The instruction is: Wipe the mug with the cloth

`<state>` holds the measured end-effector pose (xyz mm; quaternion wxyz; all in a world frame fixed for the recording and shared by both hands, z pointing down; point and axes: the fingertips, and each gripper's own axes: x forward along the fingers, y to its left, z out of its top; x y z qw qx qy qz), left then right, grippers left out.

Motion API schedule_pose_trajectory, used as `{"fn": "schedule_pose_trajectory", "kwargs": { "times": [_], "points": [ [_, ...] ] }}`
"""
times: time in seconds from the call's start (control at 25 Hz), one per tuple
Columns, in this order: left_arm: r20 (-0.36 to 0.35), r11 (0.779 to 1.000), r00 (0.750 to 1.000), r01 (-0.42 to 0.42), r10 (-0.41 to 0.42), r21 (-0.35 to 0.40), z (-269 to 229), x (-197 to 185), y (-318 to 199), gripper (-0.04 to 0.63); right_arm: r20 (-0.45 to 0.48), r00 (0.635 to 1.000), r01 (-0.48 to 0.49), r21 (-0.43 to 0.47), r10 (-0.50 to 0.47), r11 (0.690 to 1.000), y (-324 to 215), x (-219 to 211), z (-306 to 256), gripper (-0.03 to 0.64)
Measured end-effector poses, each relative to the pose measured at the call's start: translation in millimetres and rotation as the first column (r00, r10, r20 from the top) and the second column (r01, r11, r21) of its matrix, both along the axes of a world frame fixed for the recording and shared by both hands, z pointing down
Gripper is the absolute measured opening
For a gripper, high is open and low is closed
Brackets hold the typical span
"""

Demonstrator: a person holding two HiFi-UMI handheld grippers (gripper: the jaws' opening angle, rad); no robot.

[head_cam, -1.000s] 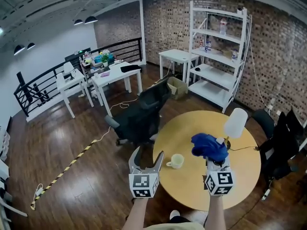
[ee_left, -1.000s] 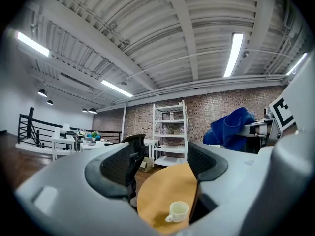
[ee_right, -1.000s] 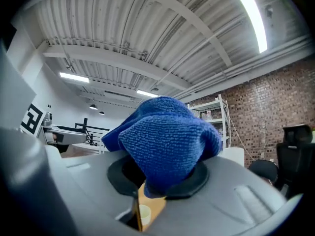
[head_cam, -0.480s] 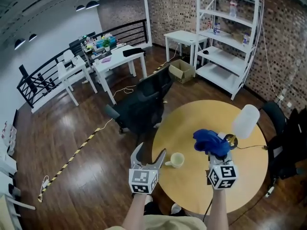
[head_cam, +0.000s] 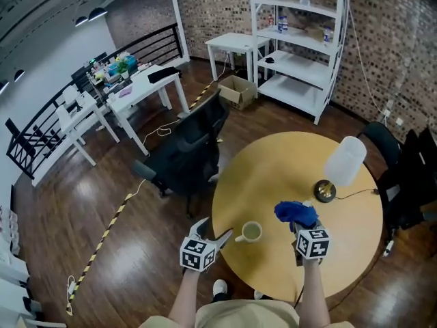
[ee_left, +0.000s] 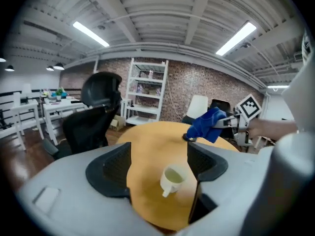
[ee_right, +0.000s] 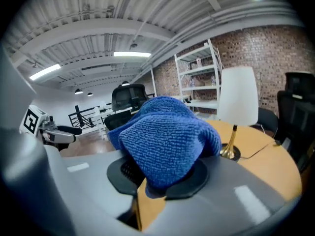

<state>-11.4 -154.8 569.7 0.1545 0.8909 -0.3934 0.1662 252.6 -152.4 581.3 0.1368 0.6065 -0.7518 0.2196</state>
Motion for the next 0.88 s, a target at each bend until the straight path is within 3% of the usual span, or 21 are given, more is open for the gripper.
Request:
{"fn": "schedule_pose_trajectory", "kwargs": {
  "times": [0.08, 0.16, 0.28, 0.52, 0.64, 0.88],
  "points": [
    [0.059, 0.986, 0.987, -0.143, 0.148, -0.082, 37, 12, 11, 0.351, 0.010, 1.000, 0.006, -0.114, -0.005, 0.993, 1, -1, 43, 0.083],
    [0.112, 0.955, 0.954, -0.264, 0.279, -0.133, 69, 25, 25, 0.351, 0.014, 1.000, -0.005, -0.216, 0.008, 0.976, 2, -1, 84, 0.089],
    [0.108, 0.917, 0.921, -0.350, 0.374, -0.191, 101, 39, 36, 0.339, 0.048, 0.998, -0.012, -0.319, 0.028, 0.948, -3, -8, 129, 0.089],
    [0.136, 0.863, 0.881, -0.396, 0.453, -0.313, 151, 54, 39, 0.310, 0.140, 0.989, 0.014, -0.435, 0.053, 0.900, -19, -30, 176, 0.097],
    [0.148, 0.861, 0.882, -0.381, 0.448, -0.337, 164, 56, 33, 0.270, 0.199, 0.980, 0.069, -0.457, 0.026, 0.887, -26, -47, 185, 0.096],
    [0.184, 0.856, 0.871, -0.372, 0.456, -0.360, 176, 60, 28, 0.193, 0.262, 0.949, 0.280, -0.453, -0.173, 0.847, -23, -84, 190, 0.086]
  ]
}}
